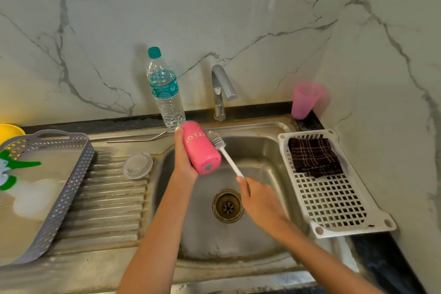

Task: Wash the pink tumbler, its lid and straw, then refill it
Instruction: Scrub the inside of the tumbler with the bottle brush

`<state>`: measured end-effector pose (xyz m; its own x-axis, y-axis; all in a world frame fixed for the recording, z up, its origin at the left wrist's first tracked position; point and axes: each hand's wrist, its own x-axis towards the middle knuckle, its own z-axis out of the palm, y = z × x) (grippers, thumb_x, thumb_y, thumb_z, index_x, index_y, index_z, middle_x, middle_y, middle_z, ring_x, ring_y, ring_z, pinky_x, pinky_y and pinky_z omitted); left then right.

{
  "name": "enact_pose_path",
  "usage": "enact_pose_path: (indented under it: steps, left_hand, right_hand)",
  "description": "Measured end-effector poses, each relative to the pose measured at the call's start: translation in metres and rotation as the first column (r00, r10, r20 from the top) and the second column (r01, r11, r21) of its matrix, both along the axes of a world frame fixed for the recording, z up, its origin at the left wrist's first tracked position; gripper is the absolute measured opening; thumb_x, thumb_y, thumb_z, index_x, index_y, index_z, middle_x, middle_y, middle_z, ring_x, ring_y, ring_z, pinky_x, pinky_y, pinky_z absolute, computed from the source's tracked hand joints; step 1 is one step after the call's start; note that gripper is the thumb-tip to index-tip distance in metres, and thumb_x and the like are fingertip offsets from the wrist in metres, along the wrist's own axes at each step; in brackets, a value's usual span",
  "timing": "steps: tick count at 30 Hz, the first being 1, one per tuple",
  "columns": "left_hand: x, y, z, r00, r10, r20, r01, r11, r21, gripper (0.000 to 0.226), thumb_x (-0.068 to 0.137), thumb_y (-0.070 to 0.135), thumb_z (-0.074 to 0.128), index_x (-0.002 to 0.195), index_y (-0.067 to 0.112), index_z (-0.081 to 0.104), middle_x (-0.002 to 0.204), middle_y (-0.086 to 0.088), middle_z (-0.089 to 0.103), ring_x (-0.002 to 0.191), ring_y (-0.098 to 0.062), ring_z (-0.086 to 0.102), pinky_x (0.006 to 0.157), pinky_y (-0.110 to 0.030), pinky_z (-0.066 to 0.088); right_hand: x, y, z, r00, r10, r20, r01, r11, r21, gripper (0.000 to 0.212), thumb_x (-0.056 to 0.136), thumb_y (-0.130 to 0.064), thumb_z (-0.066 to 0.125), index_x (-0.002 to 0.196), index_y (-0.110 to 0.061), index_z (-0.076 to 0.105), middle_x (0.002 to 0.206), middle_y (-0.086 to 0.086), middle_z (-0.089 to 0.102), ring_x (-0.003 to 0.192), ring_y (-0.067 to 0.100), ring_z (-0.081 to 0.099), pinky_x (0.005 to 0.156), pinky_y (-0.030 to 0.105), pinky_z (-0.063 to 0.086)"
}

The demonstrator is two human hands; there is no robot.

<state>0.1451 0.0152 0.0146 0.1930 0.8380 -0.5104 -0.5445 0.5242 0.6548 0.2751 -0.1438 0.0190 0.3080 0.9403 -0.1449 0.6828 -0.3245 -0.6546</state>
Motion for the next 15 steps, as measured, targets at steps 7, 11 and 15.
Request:
enact_pose_path:
  steps: [7, 11, 15]
  left_hand:
    - [-0.002, -0.015, -0.011, 0.974, -0.226, 0.012, 0.226, 0.974, -0.004, 0.074, 0.078, 0.066, 0.066, 0.129, 0.014, 0.056, 0.105, -0.014, 0.069, 0.089, -0.027, 0.069, 0.079, -0.041, 0.059]
    - [0.003, -0.011, -0.006, 0.993, -0.114, 0.013, 0.114, 0.993, 0.025, 0.067, 0.08, 0.065, 0.065, 0.125, 0.017, 0.056, 0.095, -0.011, 0.072, 0.082, -0.025, 0.072, 0.068, -0.039, 0.06]
    - [-0.011, 0.002, -0.009, 0.998, -0.01, 0.062, 0.009, 1.0, 0.007, 0.068, 0.077, 0.067, 0.065, 0.123, 0.017, 0.057, 0.09, -0.01, 0.072, 0.079, -0.026, 0.072, 0.074, -0.042, 0.06]
  right_hand:
    - [0.012, 0.006, 0.01, 1.0, -0.023, -0.012, 0.023, 1.0, -0.007, 0.04, 0.101, -0.047, 0.028, 0.074, -0.024, 0.045, 0.065, 0.0, 0.053, 0.065, 0.024, 0.057, 0.06, 0.034, 0.044]
    - [0.008, 0.017, 0.012, 1.0, -0.007, 0.004, 0.007, 1.0, -0.012, 0.041, 0.101, -0.046, 0.027, 0.073, -0.022, 0.045, 0.065, 0.0, 0.052, 0.069, 0.026, 0.057, 0.062, 0.034, 0.044]
    - [-0.001, -0.013, 0.004, 0.998, 0.054, -0.022, -0.055, 0.998, -0.026, 0.04, 0.101, -0.047, 0.028, 0.074, -0.025, 0.046, 0.058, -0.004, 0.051, 0.052, 0.015, 0.049, 0.05, 0.028, 0.036]
